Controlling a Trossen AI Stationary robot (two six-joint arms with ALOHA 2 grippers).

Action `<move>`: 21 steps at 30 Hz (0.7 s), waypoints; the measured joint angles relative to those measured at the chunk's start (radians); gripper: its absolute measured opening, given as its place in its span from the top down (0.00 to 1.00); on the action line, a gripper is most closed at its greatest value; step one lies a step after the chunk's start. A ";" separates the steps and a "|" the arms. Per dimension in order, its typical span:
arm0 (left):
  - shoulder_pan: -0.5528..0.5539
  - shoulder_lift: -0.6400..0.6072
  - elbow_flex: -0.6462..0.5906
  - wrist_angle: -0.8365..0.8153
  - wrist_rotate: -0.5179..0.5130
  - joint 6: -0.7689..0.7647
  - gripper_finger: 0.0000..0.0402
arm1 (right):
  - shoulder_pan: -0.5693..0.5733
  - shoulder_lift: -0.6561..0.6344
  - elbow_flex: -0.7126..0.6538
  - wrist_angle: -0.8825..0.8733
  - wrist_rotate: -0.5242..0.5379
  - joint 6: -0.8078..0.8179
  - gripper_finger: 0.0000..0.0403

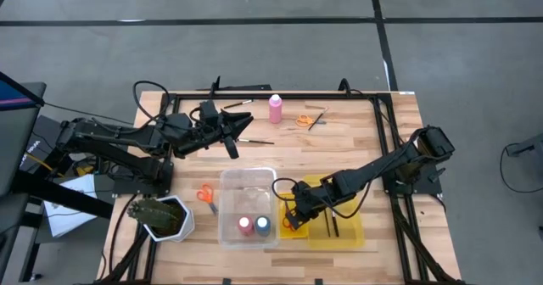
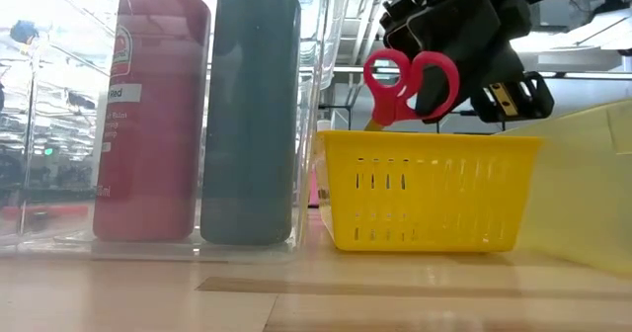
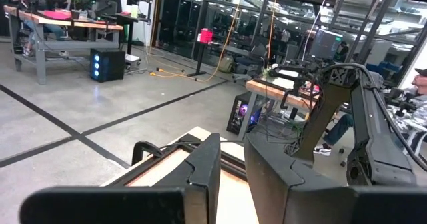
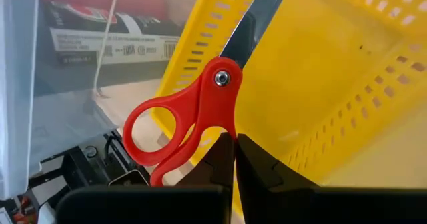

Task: Pick & Place Paint Supplies
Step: Put the red scissors into the left yellow bin

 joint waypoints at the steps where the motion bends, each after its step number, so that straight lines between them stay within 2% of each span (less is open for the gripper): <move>1: 0.000 0.000 0.000 0.000 0.000 0.000 0.84 | 0.000 0.000 0.000 0.000 0.000 0.000 1.00; 13: 0.000 0.000 0.000 0.000 -0.004 0.000 0.84 | -0.001 0.000 0.000 -0.009 0.001 0.000 0.96; 21: 0.000 0.000 0.000 0.000 0.012 0.000 0.84 | -0.008 0.000 0.000 -0.009 0.003 -0.002 0.84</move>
